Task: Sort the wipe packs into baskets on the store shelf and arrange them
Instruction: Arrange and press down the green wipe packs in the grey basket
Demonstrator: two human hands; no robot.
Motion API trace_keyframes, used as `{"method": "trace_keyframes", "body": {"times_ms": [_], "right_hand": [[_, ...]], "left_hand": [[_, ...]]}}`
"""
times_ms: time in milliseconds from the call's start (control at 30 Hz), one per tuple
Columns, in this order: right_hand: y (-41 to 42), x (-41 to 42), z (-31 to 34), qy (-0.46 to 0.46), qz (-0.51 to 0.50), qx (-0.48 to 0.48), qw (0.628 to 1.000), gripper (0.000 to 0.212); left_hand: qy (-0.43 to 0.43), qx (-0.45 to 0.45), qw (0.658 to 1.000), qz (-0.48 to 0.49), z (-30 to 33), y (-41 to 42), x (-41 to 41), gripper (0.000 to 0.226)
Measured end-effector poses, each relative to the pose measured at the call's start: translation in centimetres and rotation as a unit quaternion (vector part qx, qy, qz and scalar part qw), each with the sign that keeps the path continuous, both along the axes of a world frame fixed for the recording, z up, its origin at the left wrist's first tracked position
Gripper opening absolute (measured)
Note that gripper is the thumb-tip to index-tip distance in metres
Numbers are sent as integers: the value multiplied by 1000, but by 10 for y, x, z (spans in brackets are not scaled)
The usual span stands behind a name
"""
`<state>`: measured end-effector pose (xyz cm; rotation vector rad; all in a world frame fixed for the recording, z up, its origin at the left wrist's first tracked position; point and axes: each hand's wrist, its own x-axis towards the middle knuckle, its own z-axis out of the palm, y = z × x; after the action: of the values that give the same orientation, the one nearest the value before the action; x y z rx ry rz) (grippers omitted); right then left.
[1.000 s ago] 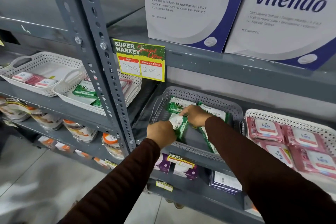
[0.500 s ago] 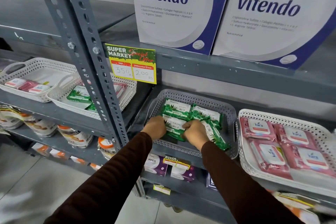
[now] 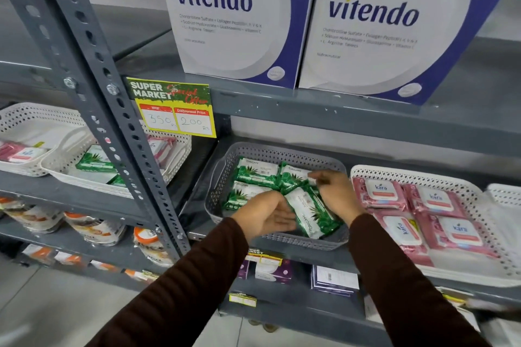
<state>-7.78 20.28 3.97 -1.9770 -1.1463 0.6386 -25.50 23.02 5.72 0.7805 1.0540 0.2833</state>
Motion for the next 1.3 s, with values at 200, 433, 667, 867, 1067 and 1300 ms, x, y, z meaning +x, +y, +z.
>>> {"method": "trace_keyframes", "body": {"times_ms": [200, 433, 667, 867, 1067, 1300], "right_hand": [[8, 5, -3, -93, 70, -125, 985, 41], [-16, 3, -25, 192, -33, -175, 965, 39], [-18, 7, -16, -140, 58, -151, 977, 41], [-16, 10, -25, -121, 117, -157, 973, 57], [-24, -2, -30, -141, 4, -190, 972, 40], [-34, -17, -36, -98, -41, -92, 990, 43]], "left_hand": [[-87, -116, 985, 94, -3, -2, 35, 29], [36, 13, 997, 74, -16, 21, 44, 62], [-1, -5, 995, 104, -13, 27, 30, 44], [126, 146, 979, 63, -22, 20, 12, 31], [263, 394, 868, -147, -30, 15, -3, 29], [264, 410, 842, -229, -40, 4, 14, 41]]}}
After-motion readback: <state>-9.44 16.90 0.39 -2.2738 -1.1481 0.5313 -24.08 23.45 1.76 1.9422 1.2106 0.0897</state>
